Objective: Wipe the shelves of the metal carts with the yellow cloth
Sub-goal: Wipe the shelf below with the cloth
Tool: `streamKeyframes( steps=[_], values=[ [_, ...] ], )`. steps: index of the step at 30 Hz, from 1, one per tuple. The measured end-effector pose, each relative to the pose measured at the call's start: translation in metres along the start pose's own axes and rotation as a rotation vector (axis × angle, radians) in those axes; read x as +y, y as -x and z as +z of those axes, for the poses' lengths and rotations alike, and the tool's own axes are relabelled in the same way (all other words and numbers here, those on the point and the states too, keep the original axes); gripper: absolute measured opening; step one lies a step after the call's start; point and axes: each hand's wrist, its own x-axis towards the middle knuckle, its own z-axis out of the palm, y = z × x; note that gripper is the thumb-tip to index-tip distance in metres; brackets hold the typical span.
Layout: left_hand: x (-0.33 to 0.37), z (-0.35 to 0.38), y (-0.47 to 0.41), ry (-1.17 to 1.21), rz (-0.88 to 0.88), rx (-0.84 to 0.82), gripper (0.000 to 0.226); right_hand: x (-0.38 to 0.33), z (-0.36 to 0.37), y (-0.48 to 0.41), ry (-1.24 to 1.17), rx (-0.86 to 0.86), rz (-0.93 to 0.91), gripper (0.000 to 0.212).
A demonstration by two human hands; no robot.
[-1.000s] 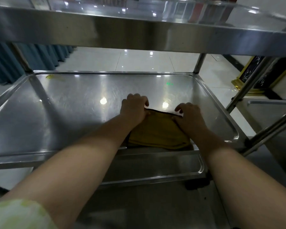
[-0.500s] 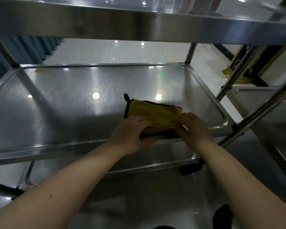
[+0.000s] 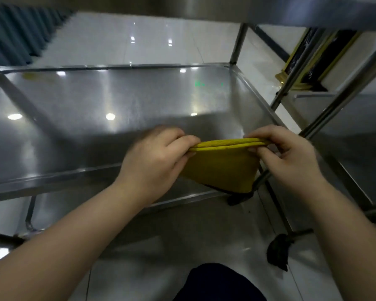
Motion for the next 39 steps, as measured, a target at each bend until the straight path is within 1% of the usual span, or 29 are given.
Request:
streamKeyframes(
  steps=[2,5,7,9,10,11,12,14,17,18,21,23,25,27,28,30,32,34,35,36,37,38,39],
  values=[
    [0.004,0.014,0.026,-0.009,0.006,-0.041,0.023,0.012,0.016,0.024,-0.029,-0.041,0.045,0.027],
    [0.001,0.049,0.071,0.033,-0.016,-0.184,0.025,0.043,0.054,0.061,-0.027,-0.112,0.106,0.029],
    [-0.005,0.076,0.098,0.072,-0.053,-0.296,0.030,0.073,0.086,0.086,-0.018,-0.120,0.151,0.029],
    [-0.013,0.107,0.119,0.092,-0.139,-0.422,0.038,0.106,0.120,0.104,-0.025,-0.127,0.213,0.029],
    [-0.018,0.125,0.128,0.081,-0.204,-0.466,0.042,0.122,0.135,0.109,-0.022,-0.145,0.238,0.028],
    [-0.025,0.143,0.136,0.053,-0.253,-0.492,0.042,0.137,0.150,0.110,-0.017,-0.176,0.268,0.026],
    [-0.031,0.162,0.143,0.035,-0.286,-0.492,0.036,0.151,0.162,0.109,-0.004,-0.215,0.306,0.023],
    [-0.037,0.194,0.149,0.038,-0.319,-0.436,0.025,0.178,0.179,0.100,0.025,-0.273,0.366,0.020],
    [-0.043,0.225,0.138,0.064,-0.463,-0.391,0.029,0.208,0.186,0.074,-0.001,-0.206,0.336,0.021],
    [-0.047,0.231,0.129,0.064,-0.479,-0.341,0.029,0.215,0.186,0.062,0.020,-0.177,0.307,0.019],
    [-0.059,0.240,0.094,0.028,-0.417,-0.128,0.023,0.226,0.181,0.023,0.035,-0.107,0.243,0.016],
    [-0.071,0.245,0.072,-0.006,-0.421,-0.080,0.021,0.230,0.181,0.001,0.018,-0.057,0.218,0.014],
    [-0.081,0.251,0.056,-0.043,-0.424,-0.029,0.022,0.239,0.185,-0.013,0.017,0.043,0.156,0.017],
    [-0.087,0.260,0.053,-0.048,-0.406,-0.043,0.022,0.253,0.194,-0.016,-0.001,0.065,0.126,0.019],
    [-0.088,0.266,0.058,-0.047,-0.392,-0.072,0.022,0.262,0.199,-0.011,0.000,0.041,0.141,0.018],
    [-0.088,0.284,0.079,-0.048,-0.369,-0.151,0.021,0.282,0.211,0.011,0.136,-0.052,0.170,0.017],
    [-0.085,0.305,0.108,-0.061,-0.349,-0.273,0.019,0.299,0.219,0.043,0.274,-0.219,0.176,0.022],
    [-0.078,0.320,0.137,-0.042,-0.298,-0.419,0.019,0.307,0.222,0.073,0.334,-0.393,0.100,0.022],
    [-0.077,0.325,0.149,-0.027,-0.276,-0.454,0.021,0.308,0.223,0.082,0.350,-0.426,0.040,0.022],
    [-0.078,0.327,0.155,-0.002,-0.295,-0.429,0.026,0.308,0.222,0.086,0.366,-0.418,0.005,0.029],
    [-0.084,0.327,0.156,0.036,-0.364,-0.336,0.031,0.307,0.225,0.083,0.375,-0.384,0.015,0.039],
    [-0.094,0.327,0.154,0.061,-0.463,-0.213,0.034,0.302,0.231,0.076,0.375,-0.337,0.051,0.043],
    [-0.107,0.327,0.150,0.066,-0.570,-0.117,0.035,0.296,0.239,0.066,0.370,-0.280,0.078,0.043]
  ],
)
